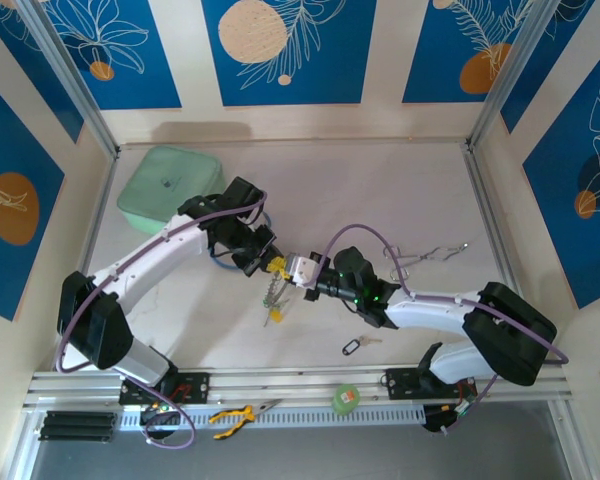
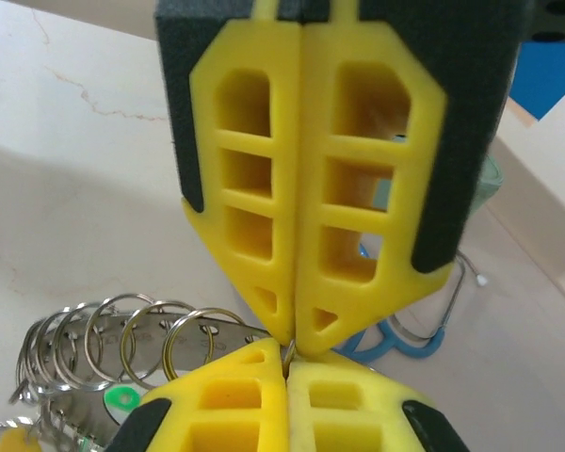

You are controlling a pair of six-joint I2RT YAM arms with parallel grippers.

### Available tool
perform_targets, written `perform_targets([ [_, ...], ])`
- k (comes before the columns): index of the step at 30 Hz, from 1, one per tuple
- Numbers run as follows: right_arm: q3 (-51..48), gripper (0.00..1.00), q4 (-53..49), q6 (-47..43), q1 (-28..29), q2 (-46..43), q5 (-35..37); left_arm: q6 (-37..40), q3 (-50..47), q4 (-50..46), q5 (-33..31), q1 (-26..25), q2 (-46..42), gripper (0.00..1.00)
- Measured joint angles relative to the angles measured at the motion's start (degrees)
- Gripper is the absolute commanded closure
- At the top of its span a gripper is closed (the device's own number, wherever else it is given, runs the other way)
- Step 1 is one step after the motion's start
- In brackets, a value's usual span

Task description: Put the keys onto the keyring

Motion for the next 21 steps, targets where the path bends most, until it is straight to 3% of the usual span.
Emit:
perform_targets([
  [2,0.0,1.0,0.1,0.0,0.0,0.2,0.0,-0.6,-1.0,1.2,-0.1,0.0,-0.6,0.94],
  [4,0.0,1.0,0.5,0.2,-0.2,0.4,-0.1,-0.8,-2.8,3.0,-0.9,0.4,-2.2,0.73],
  [6,0.3,1.0,0.6,0.8,-0.9,0.4,-0.8,0.2,-4.9,4.9,-3.1,1.1,-5.0,0.58],
  [9,0.9,1.0,-1.5,1.8,-3.2,0.0,-4.5,6.4,-6.6,8.1,-9.6,4.8,-10.4,0.33],
  [10,1.2,1.0,-2.8,2.2,-4.3,-0.2,-6.3,10.3,-7.0,10.2,-12.9,6.1,-12.4,0.3],
  [13,2.6,1.0,-6.5,3.0,-6.9,-0.6,-10.9,26.1,-11.0,18.9,-22.4,7.7,-18.2,0.3],
  [15,3.5,1.0,-8.8,3.1,-8.1,-0.9,-13.3,38.6,-16.7,26.8,-25.4,7.7,-22.0,0.34],
  [18,5.4,1.0,-12.8,3.0,-9.5,-1.3,-16.6,58.3,-28.3,39.8,-24.8,7.7,-26.4,0.4],
  [21,7.1,1.0,-16.4,2.3,-10.7,-1.8,-19.5,75.5,-36.5,47.1,-19.1,7.7,-27.6,0.48],
])
